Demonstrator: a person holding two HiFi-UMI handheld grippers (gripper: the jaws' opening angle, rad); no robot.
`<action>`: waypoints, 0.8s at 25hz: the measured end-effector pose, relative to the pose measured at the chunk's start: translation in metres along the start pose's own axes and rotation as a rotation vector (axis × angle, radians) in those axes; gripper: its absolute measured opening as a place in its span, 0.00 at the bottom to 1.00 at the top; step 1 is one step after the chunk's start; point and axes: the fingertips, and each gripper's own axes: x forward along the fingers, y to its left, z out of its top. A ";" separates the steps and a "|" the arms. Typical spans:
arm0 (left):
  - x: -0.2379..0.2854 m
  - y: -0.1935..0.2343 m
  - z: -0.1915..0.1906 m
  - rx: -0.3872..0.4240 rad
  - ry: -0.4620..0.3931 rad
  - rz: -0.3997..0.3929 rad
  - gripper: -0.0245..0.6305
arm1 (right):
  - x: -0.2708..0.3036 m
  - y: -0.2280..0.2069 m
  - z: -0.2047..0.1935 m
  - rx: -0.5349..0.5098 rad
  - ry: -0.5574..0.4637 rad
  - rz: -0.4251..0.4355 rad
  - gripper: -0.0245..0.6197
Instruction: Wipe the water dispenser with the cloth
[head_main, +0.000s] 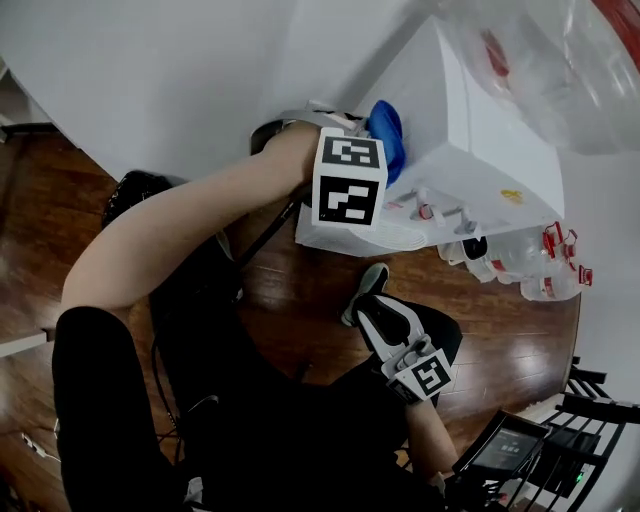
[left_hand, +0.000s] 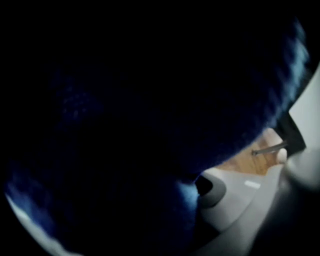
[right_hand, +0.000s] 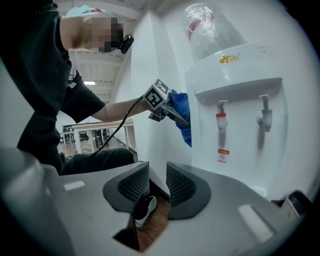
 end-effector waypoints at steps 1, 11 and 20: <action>0.012 0.021 -0.006 -0.030 0.018 0.011 0.33 | -0.003 -0.005 -0.001 0.017 -0.002 -0.016 0.21; 0.097 0.178 -0.064 -0.092 0.198 0.160 0.33 | -0.016 -0.014 -0.024 0.134 0.028 -0.047 0.20; 0.036 -0.029 -0.029 0.141 0.180 -0.072 0.33 | 0.000 -0.003 -0.031 0.129 0.060 0.022 0.20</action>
